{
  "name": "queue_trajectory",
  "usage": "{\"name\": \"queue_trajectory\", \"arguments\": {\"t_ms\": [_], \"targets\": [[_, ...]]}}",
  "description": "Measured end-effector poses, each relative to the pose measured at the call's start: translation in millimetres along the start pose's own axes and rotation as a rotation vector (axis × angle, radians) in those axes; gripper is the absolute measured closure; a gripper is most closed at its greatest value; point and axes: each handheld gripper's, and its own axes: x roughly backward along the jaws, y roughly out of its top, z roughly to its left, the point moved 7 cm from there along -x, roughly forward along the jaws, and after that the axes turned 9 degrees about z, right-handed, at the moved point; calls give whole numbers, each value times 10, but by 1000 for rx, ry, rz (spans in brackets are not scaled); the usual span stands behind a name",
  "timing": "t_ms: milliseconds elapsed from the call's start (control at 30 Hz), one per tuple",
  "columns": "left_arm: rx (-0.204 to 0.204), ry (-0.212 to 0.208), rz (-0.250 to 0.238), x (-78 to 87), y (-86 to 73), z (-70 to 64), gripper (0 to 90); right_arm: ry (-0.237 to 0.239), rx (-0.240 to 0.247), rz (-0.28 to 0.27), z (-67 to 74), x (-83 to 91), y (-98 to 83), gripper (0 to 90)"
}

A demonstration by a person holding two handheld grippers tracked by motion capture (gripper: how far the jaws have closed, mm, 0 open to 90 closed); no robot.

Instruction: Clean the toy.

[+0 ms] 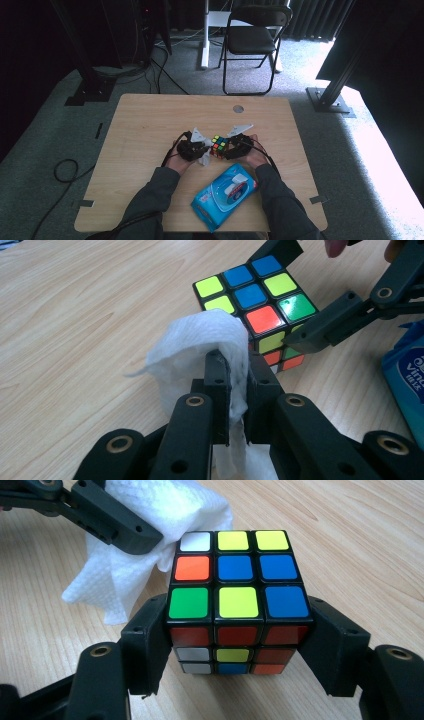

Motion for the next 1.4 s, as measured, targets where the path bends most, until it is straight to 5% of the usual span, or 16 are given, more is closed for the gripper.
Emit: {"name": "queue_trajectory", "arguments": {"t_ms": [300,633,1000,1400], "targets": [[-24,-9,6,-29,10,-79,828,-20,-21,0,-52,40,-36,272],[-43,-17,7,-33,21,-147,828,-19,-65,-92,-89,250,39,373],[-46,-15,1,-17,12,-149,827,-89,-182,-86,-181,223,55,532],[-22,-7,-12,30,-9,-74,826,-98,-292,-57,-151,233,39,503]]}}
